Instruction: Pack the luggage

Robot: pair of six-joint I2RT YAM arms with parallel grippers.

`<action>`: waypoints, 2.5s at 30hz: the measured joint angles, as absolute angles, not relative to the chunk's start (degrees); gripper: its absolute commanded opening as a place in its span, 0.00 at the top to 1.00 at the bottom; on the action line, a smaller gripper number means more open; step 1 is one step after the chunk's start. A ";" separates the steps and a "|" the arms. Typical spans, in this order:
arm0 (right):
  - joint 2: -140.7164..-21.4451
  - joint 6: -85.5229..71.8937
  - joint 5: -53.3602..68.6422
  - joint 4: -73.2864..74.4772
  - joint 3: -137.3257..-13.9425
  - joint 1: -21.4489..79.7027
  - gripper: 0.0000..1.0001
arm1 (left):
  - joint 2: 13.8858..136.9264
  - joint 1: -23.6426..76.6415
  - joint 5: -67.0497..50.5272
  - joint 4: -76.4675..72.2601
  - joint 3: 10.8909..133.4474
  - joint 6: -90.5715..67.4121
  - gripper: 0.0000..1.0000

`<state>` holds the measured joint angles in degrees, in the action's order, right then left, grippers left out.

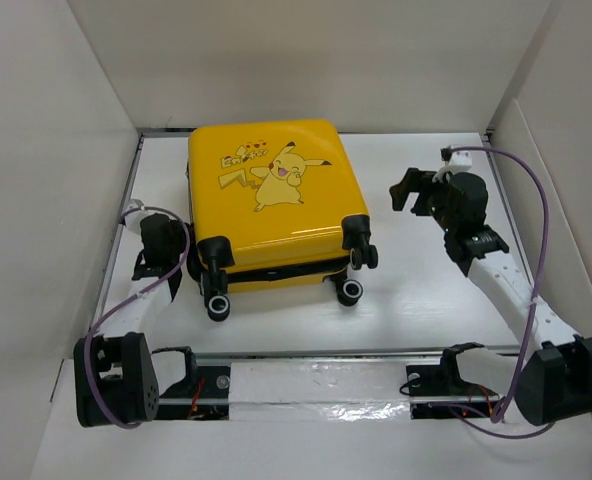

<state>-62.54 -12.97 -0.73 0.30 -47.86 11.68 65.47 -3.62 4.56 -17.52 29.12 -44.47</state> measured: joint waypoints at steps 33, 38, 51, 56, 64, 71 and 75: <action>-62.96 -18.79 16.60 -6.85 -48.21 27.42 0.06 | 27.94 0.16 9.10 -5.91 10.57 -49.43 0.26; -61.45 -18.17 15.35 -5.76 -44.36 19.90 0.20 | 25.93 -0.08 9.04 -5.76 10.39 -53.19 0.42; -85.49 -19.84 11.97 -10.83 -47.90 11.29 1.00 | 38.87 -4.32 10.90 -11.70 14.41 -61.06 1.00; -98.43 -21.26 14.92 -12.43 -53.45 13.28 1.00 | 45.28 -6.98 8.45 -13.58 14.39 -61.41 1.00; -112.88 -19.40 20.53 -9.47 -69.23 17.78 1.00 | 54.92 -9.47 0.64 -22.00 13.41 -60.03 1.00; -121.69 -14.37 21.58 0.67 -85.82 18.33 1.00 | 56.84 -3.33 3.68 -29.52 11.66 -56.05 1.00; -128.14 -9.78 18.50 4.80 -98.30 17.56 1.00 | 55.83 6.94 12.03 -29.06 11.57 -55.09 1.00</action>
<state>-128.14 -9.78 18.50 4.80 -98.30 17.56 55.83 6.94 12.03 -29.06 11.57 -55.09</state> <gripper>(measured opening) 0.010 0.002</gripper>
